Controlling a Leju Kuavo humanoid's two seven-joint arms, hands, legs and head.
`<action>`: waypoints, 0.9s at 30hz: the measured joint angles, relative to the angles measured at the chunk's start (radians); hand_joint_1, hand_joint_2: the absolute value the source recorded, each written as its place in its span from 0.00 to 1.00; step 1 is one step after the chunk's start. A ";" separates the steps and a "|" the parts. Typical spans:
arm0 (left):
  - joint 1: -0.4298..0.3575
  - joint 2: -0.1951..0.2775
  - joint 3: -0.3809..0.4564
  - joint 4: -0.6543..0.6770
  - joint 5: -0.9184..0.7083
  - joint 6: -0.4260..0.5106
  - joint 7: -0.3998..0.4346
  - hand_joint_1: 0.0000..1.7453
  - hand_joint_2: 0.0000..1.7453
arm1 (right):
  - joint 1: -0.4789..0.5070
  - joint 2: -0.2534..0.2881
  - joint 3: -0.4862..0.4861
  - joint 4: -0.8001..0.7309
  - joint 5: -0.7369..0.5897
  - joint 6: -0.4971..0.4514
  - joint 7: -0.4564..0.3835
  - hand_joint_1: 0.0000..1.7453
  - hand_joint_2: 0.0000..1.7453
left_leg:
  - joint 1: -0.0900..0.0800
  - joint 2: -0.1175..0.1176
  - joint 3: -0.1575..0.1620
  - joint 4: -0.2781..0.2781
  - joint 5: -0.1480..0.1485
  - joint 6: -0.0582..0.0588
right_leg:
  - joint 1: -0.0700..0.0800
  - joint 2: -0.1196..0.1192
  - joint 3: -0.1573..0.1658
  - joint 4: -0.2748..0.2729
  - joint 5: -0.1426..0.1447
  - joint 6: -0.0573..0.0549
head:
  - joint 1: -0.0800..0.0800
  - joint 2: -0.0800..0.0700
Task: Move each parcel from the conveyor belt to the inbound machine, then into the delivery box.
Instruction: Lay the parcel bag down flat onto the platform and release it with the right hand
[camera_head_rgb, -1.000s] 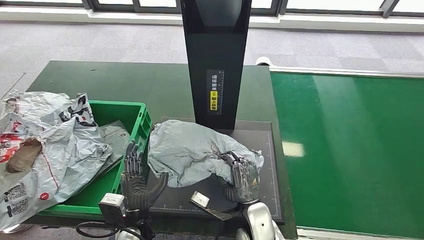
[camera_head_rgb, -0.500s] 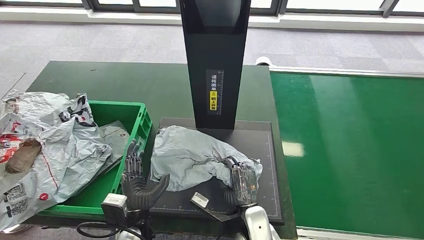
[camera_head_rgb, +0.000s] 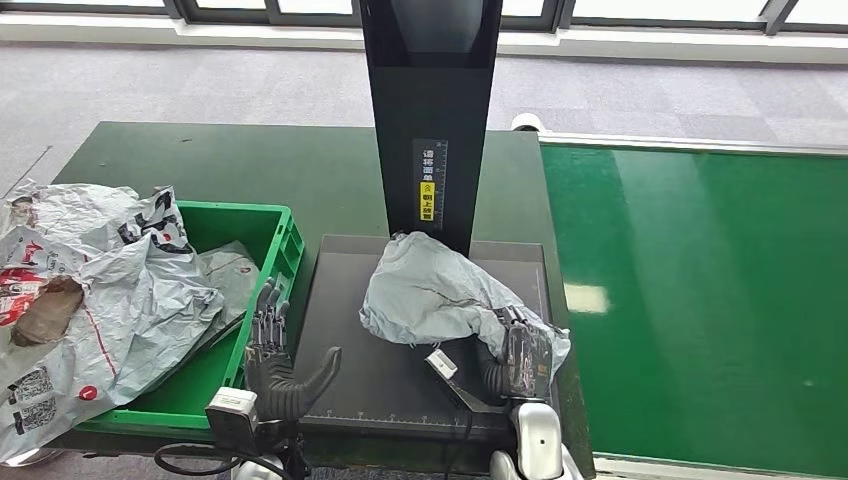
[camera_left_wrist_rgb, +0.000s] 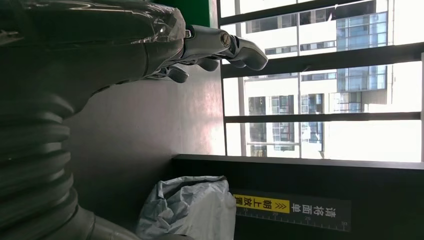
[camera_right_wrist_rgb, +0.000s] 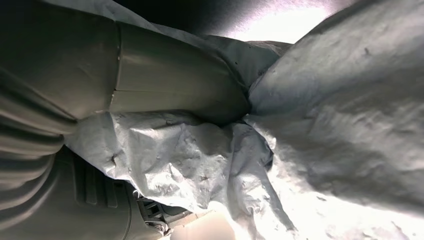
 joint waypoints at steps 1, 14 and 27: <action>0.000 0.000 0.000 0.000 -0.001 0.000 0.000 0.00 1.00 | -0.003 0.000 -0.005 0.008 0.000 0.000 -0.001 1.00 1.00 | 0.000 0.000 0.000 0.000 0.000 0.000 | 0.000 0.000 0.000 0.000 0.000 0.000 | 0.000 0.000; 0.000 0.000 0.000 0.002 -0.008 0.005 0.000 0.00 1.00 | -0.026 0.000 -0.029 0.070 -0.012 0.000 -0.100 0.00 0.00 | 0.000 0.000 0.000 0.000 0.000 0.000 | 0.000 0.000 0.000 0.000 0.000 0.000 | 0.000 0.000; -0.001 0.000 0.000 0.009 -0.009 0.013 0.000 0.00 1.00 | -0.019 0.006 -0.051 0.047 -0.027 -0.001 -0.188 0.00 0.00 | 0.000 0.000 0.000 0.000 0.000 0.000 | 0.000 0.000 0.000 0.000 0.000 0.000 | 0.000 0.000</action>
